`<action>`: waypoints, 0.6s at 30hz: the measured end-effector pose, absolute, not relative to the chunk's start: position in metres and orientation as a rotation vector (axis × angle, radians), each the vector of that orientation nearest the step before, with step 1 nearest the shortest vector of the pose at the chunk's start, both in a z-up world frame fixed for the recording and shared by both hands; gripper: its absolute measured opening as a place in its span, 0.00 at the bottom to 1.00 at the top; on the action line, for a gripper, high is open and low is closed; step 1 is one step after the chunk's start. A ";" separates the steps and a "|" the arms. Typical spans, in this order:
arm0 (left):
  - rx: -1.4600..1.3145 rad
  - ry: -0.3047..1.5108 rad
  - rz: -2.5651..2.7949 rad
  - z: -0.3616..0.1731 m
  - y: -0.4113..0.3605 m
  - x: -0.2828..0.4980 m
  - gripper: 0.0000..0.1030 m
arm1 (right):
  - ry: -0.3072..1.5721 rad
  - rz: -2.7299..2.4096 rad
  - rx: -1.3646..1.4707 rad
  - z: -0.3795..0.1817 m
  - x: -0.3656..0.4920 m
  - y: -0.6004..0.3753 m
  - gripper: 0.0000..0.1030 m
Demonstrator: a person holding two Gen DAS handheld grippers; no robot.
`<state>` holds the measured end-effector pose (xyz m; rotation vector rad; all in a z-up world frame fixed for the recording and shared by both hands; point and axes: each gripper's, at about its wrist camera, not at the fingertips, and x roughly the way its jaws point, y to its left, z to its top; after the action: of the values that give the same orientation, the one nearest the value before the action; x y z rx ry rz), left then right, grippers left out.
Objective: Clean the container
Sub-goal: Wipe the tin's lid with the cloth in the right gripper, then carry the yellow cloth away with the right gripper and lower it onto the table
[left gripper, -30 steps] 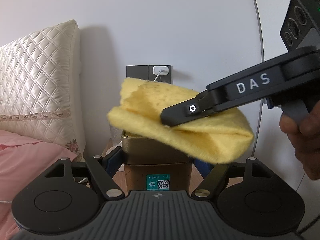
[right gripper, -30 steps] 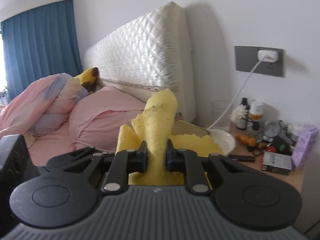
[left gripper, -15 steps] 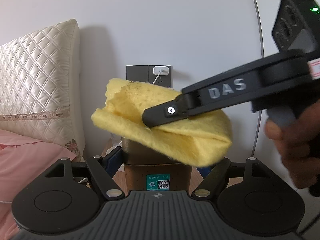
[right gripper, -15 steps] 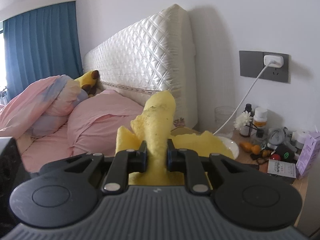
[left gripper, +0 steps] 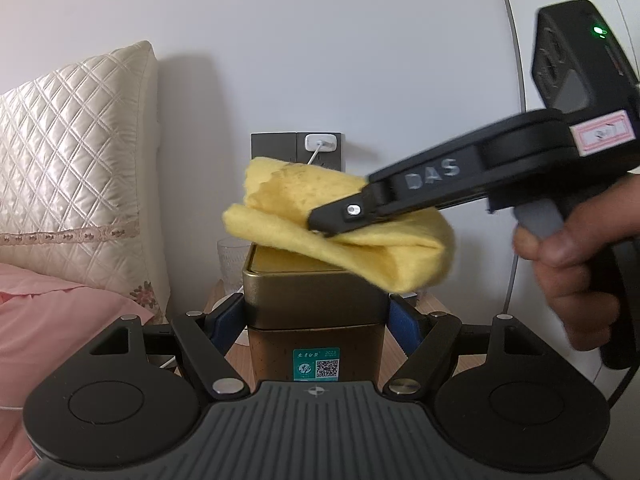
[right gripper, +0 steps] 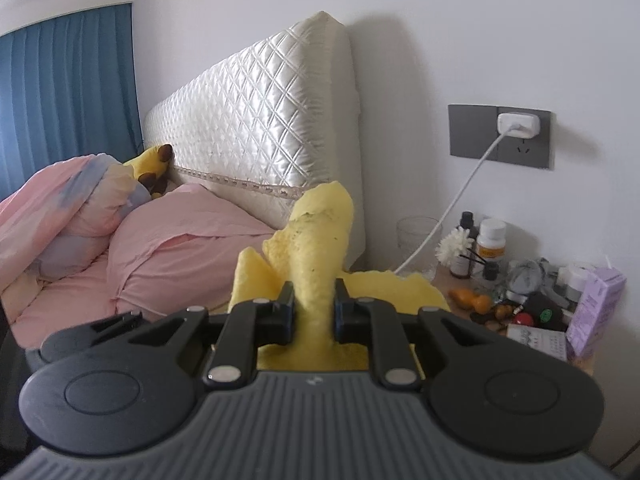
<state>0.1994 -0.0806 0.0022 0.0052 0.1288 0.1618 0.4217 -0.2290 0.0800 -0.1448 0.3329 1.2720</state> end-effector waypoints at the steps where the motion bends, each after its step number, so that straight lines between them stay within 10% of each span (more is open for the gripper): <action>1: 0.004 0.126 0.163 0.001 -0.079 0.200 0.76 | 0.334 1.278 -0.139 0.079 0.420 -0.227 0.18; 18: -0.008 0.101 0.203 -0.002 -0.068 0.212 0.76 | 0.236 0.923 0.175 0.065 0.433 -0.320 0.17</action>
<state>0.2116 -0.0684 -0.0016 -0.0082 0.1006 0.2029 0.4329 -0.3196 0.0654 0.1745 0.2356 0.9230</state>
